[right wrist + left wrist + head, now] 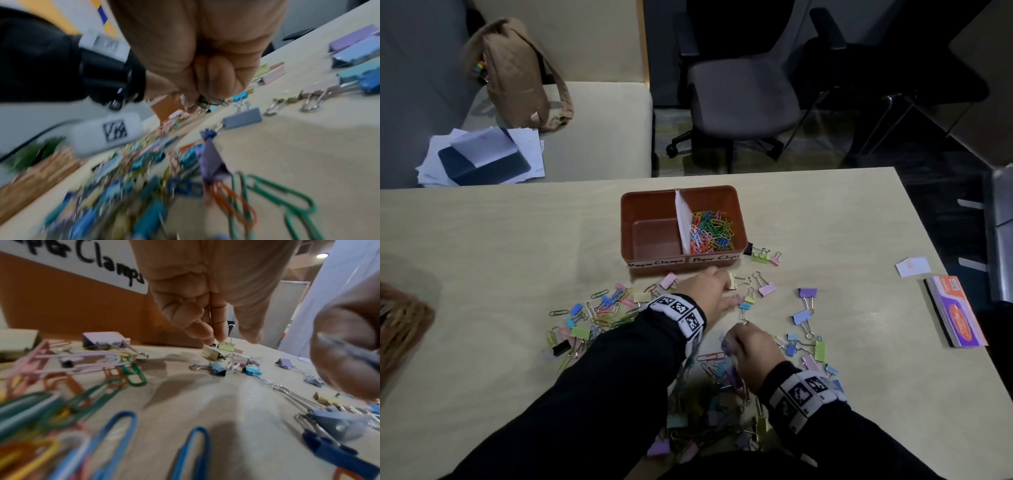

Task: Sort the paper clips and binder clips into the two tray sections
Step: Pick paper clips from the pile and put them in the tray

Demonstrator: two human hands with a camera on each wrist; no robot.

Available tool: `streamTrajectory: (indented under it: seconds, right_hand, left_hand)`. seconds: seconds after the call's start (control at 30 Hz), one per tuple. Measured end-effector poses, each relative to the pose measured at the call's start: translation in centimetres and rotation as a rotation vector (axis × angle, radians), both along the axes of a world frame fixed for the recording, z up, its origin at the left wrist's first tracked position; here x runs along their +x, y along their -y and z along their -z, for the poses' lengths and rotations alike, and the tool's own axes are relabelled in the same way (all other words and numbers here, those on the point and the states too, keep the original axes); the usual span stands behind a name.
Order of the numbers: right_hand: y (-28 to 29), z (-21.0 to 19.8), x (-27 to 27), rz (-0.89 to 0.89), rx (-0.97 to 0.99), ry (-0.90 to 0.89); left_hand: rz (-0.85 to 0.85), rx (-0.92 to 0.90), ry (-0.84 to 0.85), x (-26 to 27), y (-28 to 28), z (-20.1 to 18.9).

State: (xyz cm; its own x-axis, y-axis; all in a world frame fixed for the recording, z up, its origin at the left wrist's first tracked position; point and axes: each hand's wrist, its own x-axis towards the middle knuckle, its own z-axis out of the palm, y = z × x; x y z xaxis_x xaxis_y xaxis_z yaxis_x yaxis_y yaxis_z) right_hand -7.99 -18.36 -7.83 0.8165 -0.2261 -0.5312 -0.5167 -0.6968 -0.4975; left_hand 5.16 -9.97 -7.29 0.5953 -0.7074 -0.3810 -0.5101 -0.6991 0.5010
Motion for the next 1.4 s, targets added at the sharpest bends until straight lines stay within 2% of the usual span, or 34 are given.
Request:
streamTrajectory:
  seconds: [0.07,0.17,0.23,0.3,0.37,0.43,0.57,0.67,0.8,0.87,0.93,1.0,1.1,1.2,1.33,1.4]
  right_hand:
    - [1.0,-0.7,0.4,0.265,0.152,0.081]
    - [2.9,-2.9,2.8,0.602,0.508,0.174]
    - [4.1,-4.4,5.3,0.752,0.786,0.238]
    - [5.2,-5.3,8.1,0.807,0.940,0.305]
    - [5.8,-5.8,11.1,0.755,0.886,0.339]
    - [5.7,-6.0,14.1,0.686,0.740,0.339]
    - [4.8,-5.5,17.1,0.546,0.479,0.252]
    - [4.5,-5.2,17.4,0.516,0.483,0.216]
    - [4.1,-5.9,17.5,0.575,0.571,0.219]
    - [4.4,-6.1,17.4,0.550,0.520,0.206]
    - [4.6,-6.5,16.8,0.456,0.342,0.242]
    - [4.2,-7.0,15.3,0.370,0.200,0.351]
    - [2.6,-7.2,11.5,0.239,0.155,0.450]
    - [0.7,-5.3,7.3,-0.019,0.091,0.332]
    - [-1.2,-1.8,3.3,-0.441,-0.083,0.028]
    - [-1.8,-0.6,1.8,-0.582,-0.158,-0.027]
  left_hand:
    - [-0.081,0.006,0.011,0.2,-1.3,0.4]
    - [-0.175,-0.009,0.014,0.1,-4.2,0.7]
    - [-0.204,-0.016,0.007,-0.6,-6.1,0.6]
    - [-0.222,0.007,-0.002,-1.5,-7.6,0.6]
    - [-0.221,0.048,-0.019,-2.4,-8.7,0.9]
    - [-0.212,0.077,-0.035,-3.1,-9.3,1.2]
    - [-0.162,0.110,-0.020,-3.7,-9.6,1.3]
    - [-0.093,0.121,-0.023,-4.3,-9.3,1.1]
    - [-0.050,0.134,-0.031,-4.6,-9.0,1.4]
    - [-0.042,0.140,-0.029,-4.6,-9.1,1.6]
    - [-0.015,0.155,-0.008,-4.7,-9.0,1.7]
    - [-0.005,0.160,0.019,-4.7,-8.9,1.8]
    - [-0.019,0.136,0.030,-4.7,-9.2,2.0]
    - [-0.100,0.040,0.007,-4.8,-9.7,2.1]
    - [-0.245,-0.078,-0.020,-4.6,-10.0,1.7]
    - [-0.275,-0.111,-0.026,-4.2,-9.9,1.1]
